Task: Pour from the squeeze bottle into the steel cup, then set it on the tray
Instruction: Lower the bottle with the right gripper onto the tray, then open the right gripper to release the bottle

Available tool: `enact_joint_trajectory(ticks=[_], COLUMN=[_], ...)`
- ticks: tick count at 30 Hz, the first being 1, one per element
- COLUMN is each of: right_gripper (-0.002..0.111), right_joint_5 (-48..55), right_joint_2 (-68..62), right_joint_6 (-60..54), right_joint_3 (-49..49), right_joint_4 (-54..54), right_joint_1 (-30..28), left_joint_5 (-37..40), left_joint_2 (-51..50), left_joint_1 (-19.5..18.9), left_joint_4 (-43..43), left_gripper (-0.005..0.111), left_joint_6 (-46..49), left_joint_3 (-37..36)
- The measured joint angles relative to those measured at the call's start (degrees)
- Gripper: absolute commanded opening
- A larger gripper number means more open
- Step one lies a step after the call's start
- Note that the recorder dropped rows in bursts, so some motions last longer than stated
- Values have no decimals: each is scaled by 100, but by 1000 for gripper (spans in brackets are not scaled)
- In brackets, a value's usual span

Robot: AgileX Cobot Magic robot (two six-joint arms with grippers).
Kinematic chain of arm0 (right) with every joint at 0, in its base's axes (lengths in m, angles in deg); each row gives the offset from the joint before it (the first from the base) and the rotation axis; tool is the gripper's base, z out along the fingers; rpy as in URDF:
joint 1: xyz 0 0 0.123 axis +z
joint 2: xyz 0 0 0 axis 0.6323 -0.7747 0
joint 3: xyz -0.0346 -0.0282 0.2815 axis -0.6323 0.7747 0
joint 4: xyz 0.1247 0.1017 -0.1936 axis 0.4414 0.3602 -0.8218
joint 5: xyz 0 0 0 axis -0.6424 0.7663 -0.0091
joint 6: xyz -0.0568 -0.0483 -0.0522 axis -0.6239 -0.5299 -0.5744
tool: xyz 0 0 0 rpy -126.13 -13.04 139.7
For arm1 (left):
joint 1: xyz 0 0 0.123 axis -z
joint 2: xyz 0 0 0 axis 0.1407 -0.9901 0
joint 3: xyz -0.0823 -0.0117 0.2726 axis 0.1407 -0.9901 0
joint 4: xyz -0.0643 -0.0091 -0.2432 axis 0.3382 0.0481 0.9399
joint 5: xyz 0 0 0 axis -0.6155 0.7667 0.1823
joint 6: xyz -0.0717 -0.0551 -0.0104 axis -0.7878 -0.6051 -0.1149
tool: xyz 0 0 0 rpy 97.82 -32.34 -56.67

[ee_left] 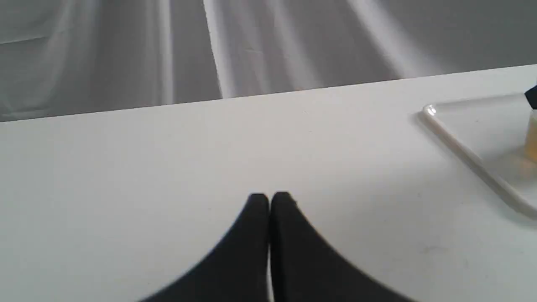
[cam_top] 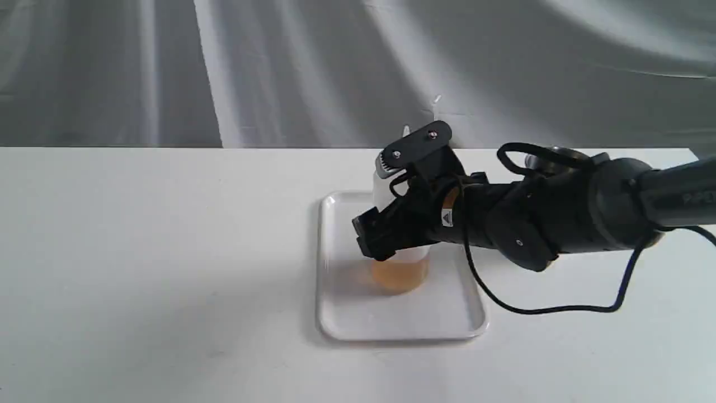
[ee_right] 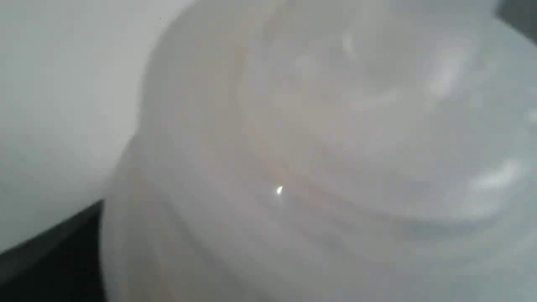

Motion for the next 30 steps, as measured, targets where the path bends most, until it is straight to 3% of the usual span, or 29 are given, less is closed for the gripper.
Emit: enact_joint_trajectory(ticks=[11, 30], right_gripper=[87, 87], right_joint_5=[324, 239], right_joint_2=[546, 2977], right_joint_6=[0, 0], right_joint_3=[64, 1952], right_joint_4=[0, -114], right_joint_1=[0, 0], left_joint_5=[0, 0], left_joint_2=[0, 0], left_joint_1=[0, 0], left_joint_4=[0, 0], left_gripper=[0, 0], left_joint_6=[0, 0], left_joint_3=[0, 0])
